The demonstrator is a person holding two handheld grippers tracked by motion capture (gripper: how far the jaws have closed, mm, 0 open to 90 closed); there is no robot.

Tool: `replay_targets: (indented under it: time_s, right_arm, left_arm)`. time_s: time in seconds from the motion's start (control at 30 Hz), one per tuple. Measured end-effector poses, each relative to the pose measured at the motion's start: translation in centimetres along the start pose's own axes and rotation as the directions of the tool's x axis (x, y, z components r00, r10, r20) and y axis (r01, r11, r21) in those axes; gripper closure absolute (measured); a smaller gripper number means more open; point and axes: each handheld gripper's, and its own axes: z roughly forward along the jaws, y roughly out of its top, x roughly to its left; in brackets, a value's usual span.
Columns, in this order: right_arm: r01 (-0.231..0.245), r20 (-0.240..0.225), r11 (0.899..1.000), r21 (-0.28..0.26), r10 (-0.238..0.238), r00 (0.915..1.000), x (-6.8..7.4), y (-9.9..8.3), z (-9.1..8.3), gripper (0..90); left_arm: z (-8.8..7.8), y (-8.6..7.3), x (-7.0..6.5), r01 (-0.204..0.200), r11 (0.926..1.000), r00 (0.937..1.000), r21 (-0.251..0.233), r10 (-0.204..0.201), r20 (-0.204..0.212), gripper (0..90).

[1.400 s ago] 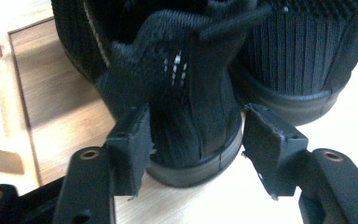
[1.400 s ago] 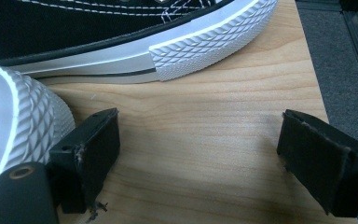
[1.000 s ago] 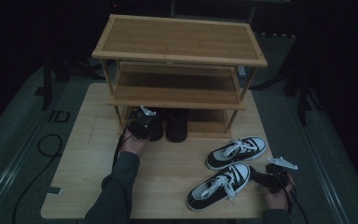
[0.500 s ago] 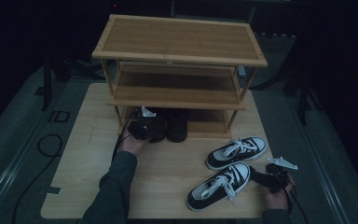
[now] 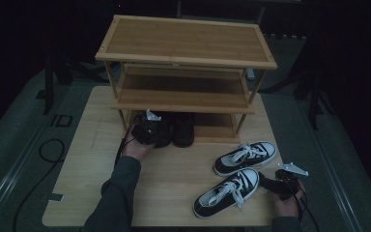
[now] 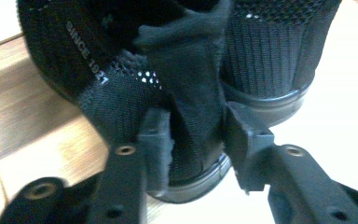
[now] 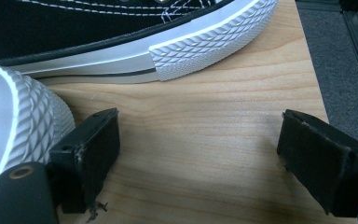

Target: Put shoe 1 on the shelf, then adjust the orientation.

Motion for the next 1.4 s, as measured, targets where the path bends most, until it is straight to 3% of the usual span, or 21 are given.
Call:
replay_targets:
  time_s: [0.13,0.33,0.53,0.73,0.9,1.4]
  right_arm:
    - [0.001,0.001,1.000,0.000,-0.001,1.0000,0.0,0.0,0.0,12.9]
    - [0.001,0.000,1.000,0.000,-0.001,1.0000,0.0,0.0,0.0,12.9]
    - [0.000,0.000,1.000,0.000,0.000,1.0000,0.0,0.0,0.0,12.9]
    - [0.001,0.001,1.000,-0.001,-0.001,1.0000,0.0,0.0,0.0,12.9]
    - [0.001,0.000,1.000,0.000,-0.001,1.0000,0.0,0.0,0.0,12.8]
    - [0.001,0.001,1.000,-0.001,-0.001,1.0000,0.0,0.0,0.0,12.9]
  left_arm:
    - [-0.3,-0.4,0.0,0.008,0.9999,1.0000,0.015,-0.008,-0.004,49.2]
    - [-1.0,-1.5,0.2,0.012,0.9997,0.9999,0.019,-0.012,0.008,51.3]
    - [-1.1,-2.8,-0.2,-0.011,0.9989,0.9996,0.046,0.010,0.025,69.2]
    - [-0.1,-3.8,-0.9,-0.039,0.9952,0.9983,0.090,0.035,0.047,89.3]
    - [0.8,-4.5,-1.3,-0.050,0.9920,0.9973,0.116,0.043,0.059,89.7]
    - [1.6,-5.9,-1.6,-0.054,0.9903,0.9966,0.128,0.046,0.069,87.8]
